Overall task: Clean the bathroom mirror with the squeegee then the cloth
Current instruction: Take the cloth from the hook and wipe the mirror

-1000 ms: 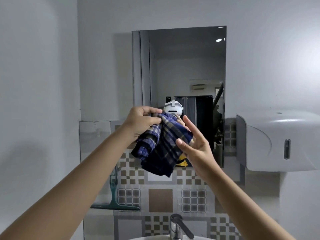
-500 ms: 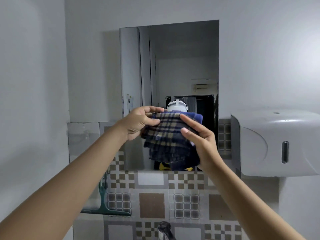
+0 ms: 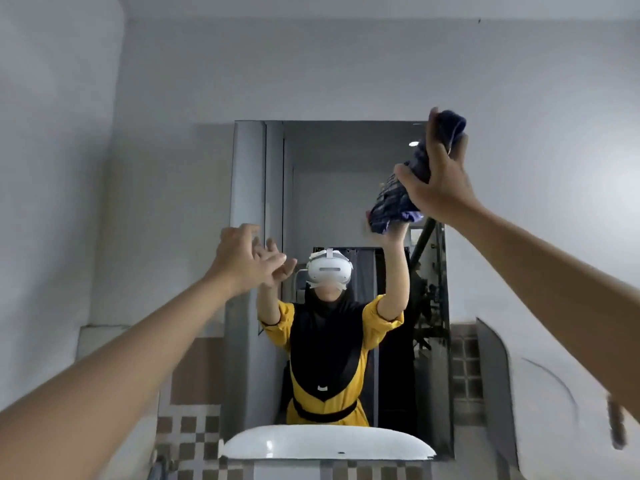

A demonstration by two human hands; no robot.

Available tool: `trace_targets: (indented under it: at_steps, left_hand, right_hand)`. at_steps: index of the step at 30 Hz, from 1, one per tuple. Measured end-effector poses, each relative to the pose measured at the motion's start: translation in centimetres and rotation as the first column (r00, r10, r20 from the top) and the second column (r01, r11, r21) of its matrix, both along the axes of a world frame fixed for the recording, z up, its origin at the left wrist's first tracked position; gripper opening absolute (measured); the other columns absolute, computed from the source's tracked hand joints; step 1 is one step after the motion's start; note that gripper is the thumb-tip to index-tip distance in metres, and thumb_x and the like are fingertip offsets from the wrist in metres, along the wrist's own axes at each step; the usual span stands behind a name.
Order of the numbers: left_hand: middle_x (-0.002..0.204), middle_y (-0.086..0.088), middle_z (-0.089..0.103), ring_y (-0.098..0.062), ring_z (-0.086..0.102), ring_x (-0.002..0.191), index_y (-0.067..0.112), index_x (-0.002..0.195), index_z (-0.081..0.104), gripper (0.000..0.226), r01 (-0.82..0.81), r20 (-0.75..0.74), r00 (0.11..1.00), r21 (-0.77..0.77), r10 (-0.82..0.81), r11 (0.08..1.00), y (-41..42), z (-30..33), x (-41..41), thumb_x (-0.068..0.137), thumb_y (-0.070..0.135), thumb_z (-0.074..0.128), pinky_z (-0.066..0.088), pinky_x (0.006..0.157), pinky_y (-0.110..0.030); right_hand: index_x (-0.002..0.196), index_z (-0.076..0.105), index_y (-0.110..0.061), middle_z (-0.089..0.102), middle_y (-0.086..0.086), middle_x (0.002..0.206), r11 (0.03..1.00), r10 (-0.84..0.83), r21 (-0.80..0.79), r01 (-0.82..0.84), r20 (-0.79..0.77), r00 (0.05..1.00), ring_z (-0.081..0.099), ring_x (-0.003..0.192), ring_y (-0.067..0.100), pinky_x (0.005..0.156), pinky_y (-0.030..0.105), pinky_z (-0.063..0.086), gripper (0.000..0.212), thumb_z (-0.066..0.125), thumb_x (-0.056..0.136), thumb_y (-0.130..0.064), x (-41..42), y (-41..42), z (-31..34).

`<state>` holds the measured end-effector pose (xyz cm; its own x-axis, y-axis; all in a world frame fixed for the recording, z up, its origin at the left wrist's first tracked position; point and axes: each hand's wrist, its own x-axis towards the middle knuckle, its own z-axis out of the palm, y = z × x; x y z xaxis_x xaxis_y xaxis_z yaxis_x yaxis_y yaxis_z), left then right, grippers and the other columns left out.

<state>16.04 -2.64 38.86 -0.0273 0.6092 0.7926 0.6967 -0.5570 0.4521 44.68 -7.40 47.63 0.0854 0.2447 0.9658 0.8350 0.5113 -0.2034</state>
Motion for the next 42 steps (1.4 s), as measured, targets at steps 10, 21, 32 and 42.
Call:
trace_targets:
  at_steps: [10,21,32,42]
  left_hand:
    - [0.153,0.005,-0.030,-0.027,-0.008,0.144,0.019,0.142,-0.027,0.132,-0.360,-0.523,0.783,0.062,0.337,0.931,5.4,-1.0,-6.3,0.064,0.054,0.074,0.008,0.112,-0.060]
    - [0.148,0.012,-0.028,-0.024,0.003,0.144,0.016,0.134,-0.028,0.138,-0.268,-0.517,0.778,0.241,0.357,0.933,8.3,-2.0,-7.8,0.056,0.049,0.082,0.008,0.114,-0.056]
    - [0.144,0.013,-0.042,-0.021,-0.006,0.144,0.018,0.135,-0.035,0.138,-0.288,-0.568,0.738,0.225,0.365,0.931,9.0,-2.1,-8.4,0.061,0.059,0.074,0.007,0.115,-0.055]
    - [0.143,0.006,-0.043,-0.023,0.002,0.144,0.015,0.142,-0.028,0.131,-0.342,-0.595,0.661,0.305,0.458,0.889,8.9,-2.0,-8.6,0.066,0.064,0.067,0.010,0.115,-0.053]
  right_hand:
    - [0.144,-0.021,-0.047,-0.001,0.003,0.164,0.873,-0.469,-0.131,0.470,0.041,0.882,-0.007,0.145,0.047,0.106,0.073,0.008,0.070,0.028,0.095,-0.057,2.3,9.2,6.5]
    - [0.146,-0.023,-0.038,0.006,0.003,0.163,0.903,-0.425,0.031,0.429,-0.099,0.900,-0.007,0.146,0.044,0.107,0.075,0.000,0.074,0.029,0.095,-0.048,-2.5,13.0,6.8]
    - [0.150,-0.012,-0.040,0.020,-0.004,0.161,0.939,-0.333,0.164,0.302,0.222,0.916,-0.004,0.149,0.035,0.111,0.067,-0.002,0.069,0.032,0.096,-0.040,-17.1,14.8,6.1]
    - [0.151,-0.001,-0.041,0.015,-0.009,0.162,0.956,-0.287,0.201,0.211,0.511,0.810,-0.005,0.149,0.033,0.112,0.065,-0.007,0.057,0.024,0.101,-0.040,-27.4,16.2,5.0]
